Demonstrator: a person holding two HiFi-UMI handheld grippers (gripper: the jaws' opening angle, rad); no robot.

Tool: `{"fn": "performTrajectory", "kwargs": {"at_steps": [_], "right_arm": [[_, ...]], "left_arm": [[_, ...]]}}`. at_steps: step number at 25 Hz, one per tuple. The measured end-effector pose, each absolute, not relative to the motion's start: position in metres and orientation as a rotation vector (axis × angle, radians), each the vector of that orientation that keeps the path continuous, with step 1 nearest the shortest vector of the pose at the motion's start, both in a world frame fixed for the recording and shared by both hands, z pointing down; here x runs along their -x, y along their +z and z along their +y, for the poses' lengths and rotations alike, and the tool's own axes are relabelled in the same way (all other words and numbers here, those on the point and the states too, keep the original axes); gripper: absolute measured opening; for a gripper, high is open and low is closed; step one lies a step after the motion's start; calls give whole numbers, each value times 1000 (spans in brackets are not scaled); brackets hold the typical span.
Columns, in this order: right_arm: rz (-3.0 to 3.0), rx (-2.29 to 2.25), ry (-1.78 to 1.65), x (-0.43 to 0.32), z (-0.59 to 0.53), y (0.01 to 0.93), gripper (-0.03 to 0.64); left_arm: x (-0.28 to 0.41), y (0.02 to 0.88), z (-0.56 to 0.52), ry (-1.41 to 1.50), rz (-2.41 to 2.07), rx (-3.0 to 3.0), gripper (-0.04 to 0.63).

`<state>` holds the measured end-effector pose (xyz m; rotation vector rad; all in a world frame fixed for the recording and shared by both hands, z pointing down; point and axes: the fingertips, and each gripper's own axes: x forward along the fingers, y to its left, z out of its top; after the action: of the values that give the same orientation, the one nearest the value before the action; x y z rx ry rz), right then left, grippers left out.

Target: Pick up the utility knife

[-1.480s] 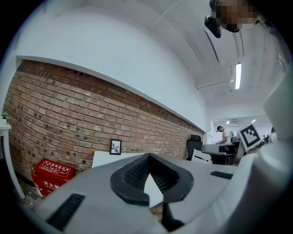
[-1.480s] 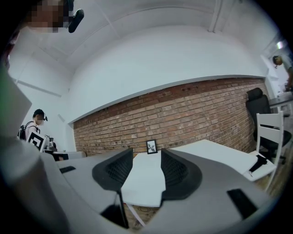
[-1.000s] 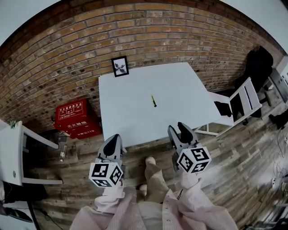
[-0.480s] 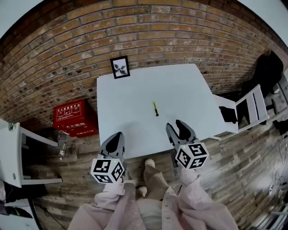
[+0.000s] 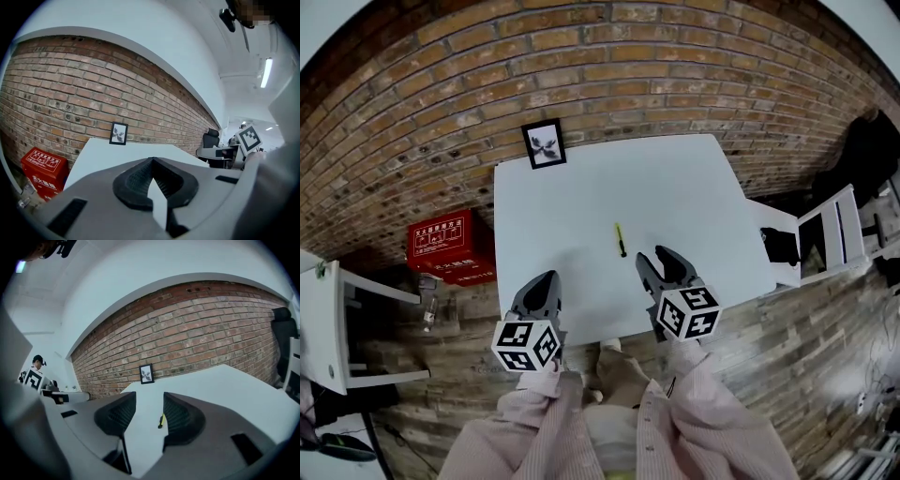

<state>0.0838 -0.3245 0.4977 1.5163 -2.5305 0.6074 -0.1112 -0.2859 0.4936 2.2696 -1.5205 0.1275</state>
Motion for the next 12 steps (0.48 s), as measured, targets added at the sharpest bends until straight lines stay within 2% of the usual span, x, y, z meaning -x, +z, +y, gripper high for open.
{"fn": "performTrajectory", "kwargs": {"at_steps": [12], "right_arm": [[-2489,-1302,684,-65,-367,546,178]], "left_arm": [[96,534,-322,203,-1497,-2169,-6]]}}
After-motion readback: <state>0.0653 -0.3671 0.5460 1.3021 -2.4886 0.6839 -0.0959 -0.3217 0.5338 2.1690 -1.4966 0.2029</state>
